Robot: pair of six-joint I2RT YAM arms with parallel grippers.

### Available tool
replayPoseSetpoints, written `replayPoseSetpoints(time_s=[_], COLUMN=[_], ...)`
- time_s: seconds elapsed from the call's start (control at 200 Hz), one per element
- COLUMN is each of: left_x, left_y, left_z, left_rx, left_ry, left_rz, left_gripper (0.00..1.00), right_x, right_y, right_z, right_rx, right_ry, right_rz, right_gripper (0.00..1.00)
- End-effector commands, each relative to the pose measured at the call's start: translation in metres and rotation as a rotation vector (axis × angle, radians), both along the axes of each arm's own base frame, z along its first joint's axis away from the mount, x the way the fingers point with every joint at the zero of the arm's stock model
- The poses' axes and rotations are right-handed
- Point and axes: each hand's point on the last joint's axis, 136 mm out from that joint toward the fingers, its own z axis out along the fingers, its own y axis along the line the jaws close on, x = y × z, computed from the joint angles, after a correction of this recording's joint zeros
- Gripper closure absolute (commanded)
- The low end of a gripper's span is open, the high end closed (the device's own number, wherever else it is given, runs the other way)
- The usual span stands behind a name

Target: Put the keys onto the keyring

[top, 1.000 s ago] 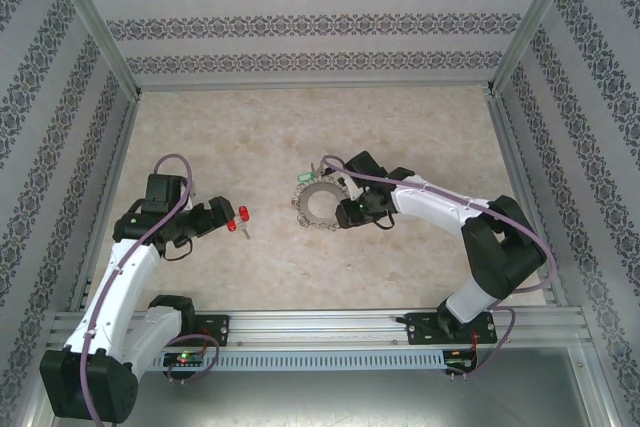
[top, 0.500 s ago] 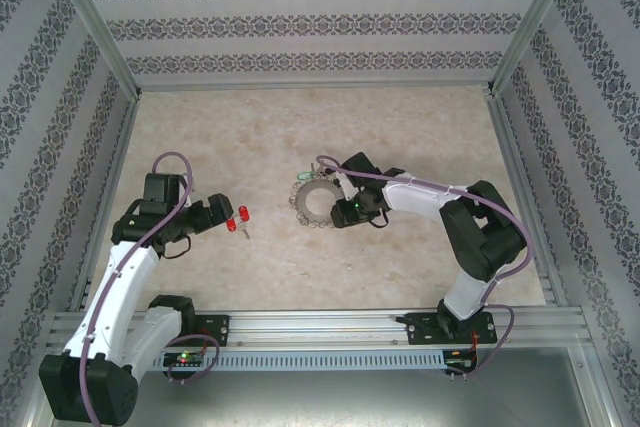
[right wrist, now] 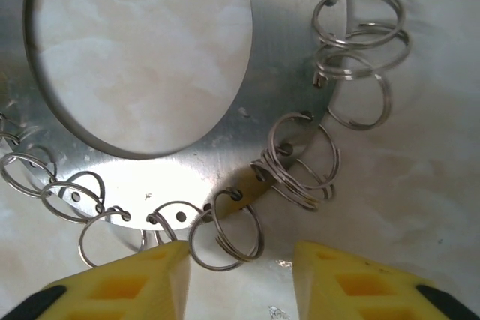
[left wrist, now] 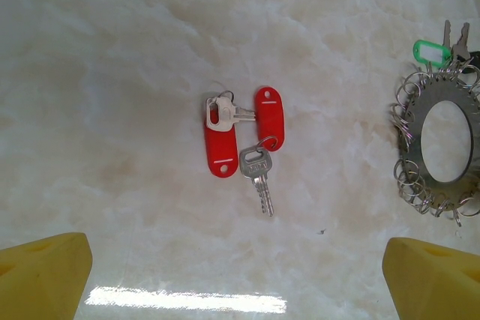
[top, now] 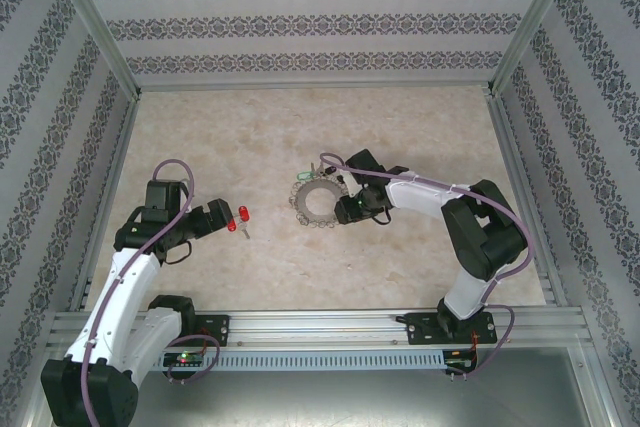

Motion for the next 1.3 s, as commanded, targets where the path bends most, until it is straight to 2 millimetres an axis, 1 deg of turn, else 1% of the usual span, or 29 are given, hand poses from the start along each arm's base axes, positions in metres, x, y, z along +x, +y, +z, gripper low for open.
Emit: replayPoseSetpoints(time_s=[0.0,0.08,0.245,0.34,0.415,0.575,0.645,0.809,0.849,0.874,0.964,1.054,1.149,1.184,1.239,1.294], left_x=[0.003,0.003,0.003,0.004,0.005,0.005,0.005,0.004,0.004,0.003,0.003,0.003,0.005,0.006,0.009,0.012], left_y=[-0.002,-0.004,-0.005,-0.004,-0.007,-0.010,-0.009,-0.009,-0.009,-0.009,-0.009,-0.009,-0.012,-0.015,-0.026,-0.034], left_z=[0.004,0.005,0.003,0.002,0.000,0.000,0.000,0.002,0.002,0.001,0.001,0.001,0.004,0.008,0.018,0.030], left_rx=[0.001,-0.010,-0.017,-0.015,-0.028,-0.040,-0.035,-0.034,-0.033,-0.033,-0.033,-0.034,-0.045,-0.062,-0.109,-0.145], left_ry=[-0.024,-0.025,-0.031,-0.030,-0.018,-0.003,-0.002,-0.009,-0.009,-0.009,-0.008,-0.007,-0.018,-0.031,-0.061,-0.099], left_rz=[-0.017,-0.019,-0.014,-0.014,-0.020,-0.035,-0.034,-0.035,-0.034,-0.036,-0.034,-0.033,-0.045,-0.062,-0.107,-0.142], left_gripper=[0.00,0.00,0.00,0.00,0.00,0.00,0.00,0.00,0.00,0.00,0.00,0.00,0.00,0.00,0.00,0.00], right_x=[0.013,0.016,0.014,0.017,0.020,0.020,0.020,0.021,0.020,0.020,0.019,0.018,0.017,0.017,0.016,0.016], right_y=[0.004,0.005,0.012,0.014,0.016,0.010,0.006,0.001,0.001,0.001,0.001,0.004,0.009,0.010,0.012,0.013], right_z=[0.008,0.010,0.010,0.011,0.011,0.002,-0.002,-0.002,-0.002,-0.001,0.002,0.011,0.022,0.025,0.029,0.033], right_rx=[-0.005,-0.013,-0.013,-0.015,-0.020,-0.085,-0.120,-0.158,-0.161,-0.163,-0.161,-0.142,-0.121,-0.114,-0.104,-0.096], right_ry=[-0.058,-0.065,-0.062,-0.067,-0.070,-0.087,-0.089,-0.099,-0.097,-0.100,-0.104,-0.117,-0.141,-0.146,-0.152,-0.161], right_rz=[0.020,0.030,0.061,0.062,0.059,0.076,0.072,0.063,0.064,0.065,0.068,0.074,0.090,0.096,0.104,0.106], right_gripper=[0.64,0.67,0.67,0.67,0.71,0.71,0.75,0.77,0.79,0.81,0.84,0.86,0.92,0.94,1.00,1.00])
